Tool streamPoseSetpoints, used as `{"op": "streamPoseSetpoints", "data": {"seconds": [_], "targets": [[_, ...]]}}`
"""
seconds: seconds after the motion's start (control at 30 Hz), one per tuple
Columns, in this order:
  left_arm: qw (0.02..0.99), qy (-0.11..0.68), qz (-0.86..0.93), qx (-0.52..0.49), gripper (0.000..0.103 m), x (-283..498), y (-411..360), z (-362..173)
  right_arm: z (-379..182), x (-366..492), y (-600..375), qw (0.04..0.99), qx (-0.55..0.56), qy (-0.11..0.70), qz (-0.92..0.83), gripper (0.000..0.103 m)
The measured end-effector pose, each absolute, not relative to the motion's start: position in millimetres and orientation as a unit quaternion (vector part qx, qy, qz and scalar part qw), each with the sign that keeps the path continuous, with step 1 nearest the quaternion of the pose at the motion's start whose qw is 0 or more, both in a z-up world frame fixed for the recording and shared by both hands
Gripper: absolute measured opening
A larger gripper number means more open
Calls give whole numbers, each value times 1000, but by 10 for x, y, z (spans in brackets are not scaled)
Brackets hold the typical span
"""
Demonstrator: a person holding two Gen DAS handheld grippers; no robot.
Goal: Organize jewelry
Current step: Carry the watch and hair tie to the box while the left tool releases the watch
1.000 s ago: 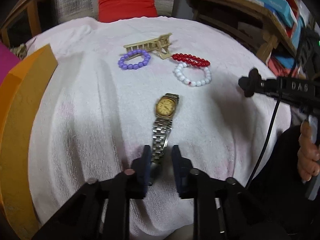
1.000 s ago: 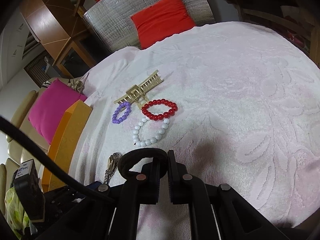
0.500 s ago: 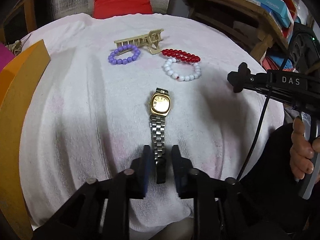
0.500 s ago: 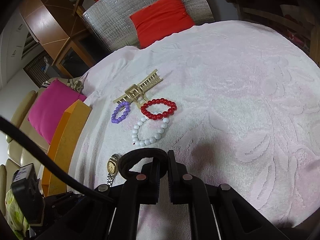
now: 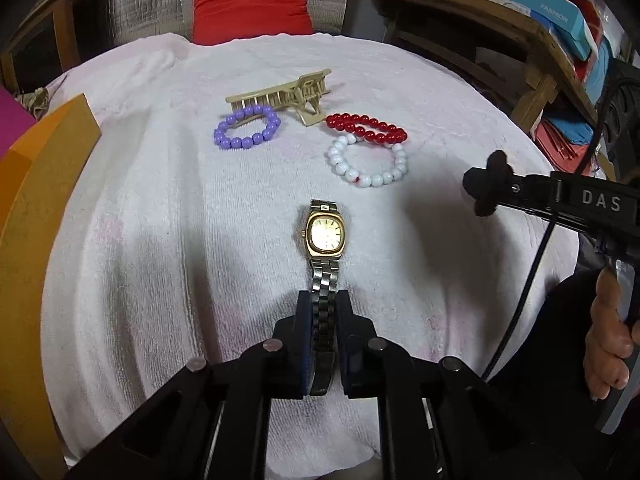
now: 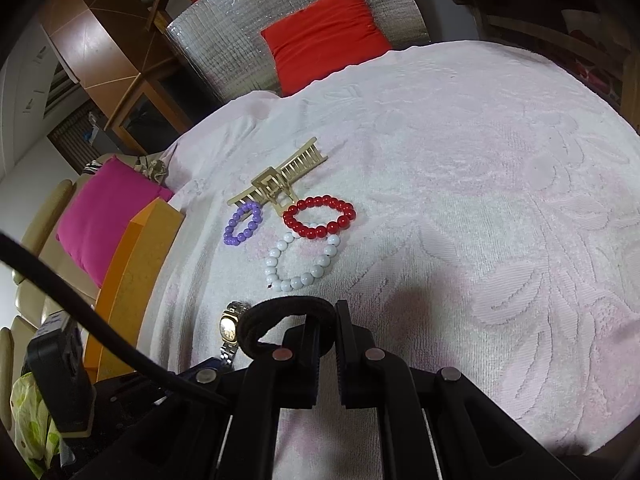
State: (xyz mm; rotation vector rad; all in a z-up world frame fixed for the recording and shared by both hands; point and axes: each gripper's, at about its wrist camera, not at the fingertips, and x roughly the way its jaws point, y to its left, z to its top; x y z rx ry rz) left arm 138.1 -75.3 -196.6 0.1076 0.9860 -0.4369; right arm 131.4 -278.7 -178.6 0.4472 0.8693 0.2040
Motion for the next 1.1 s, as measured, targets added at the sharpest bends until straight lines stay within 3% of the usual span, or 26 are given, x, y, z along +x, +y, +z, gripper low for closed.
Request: {"op": "streamPoseSetpoints", "data": {"seconds": [1.1], "targets": [[911,369,-177,-50,11,1402,115,-846,-1606,1256,-2538,885,200,403,125,7]]}}
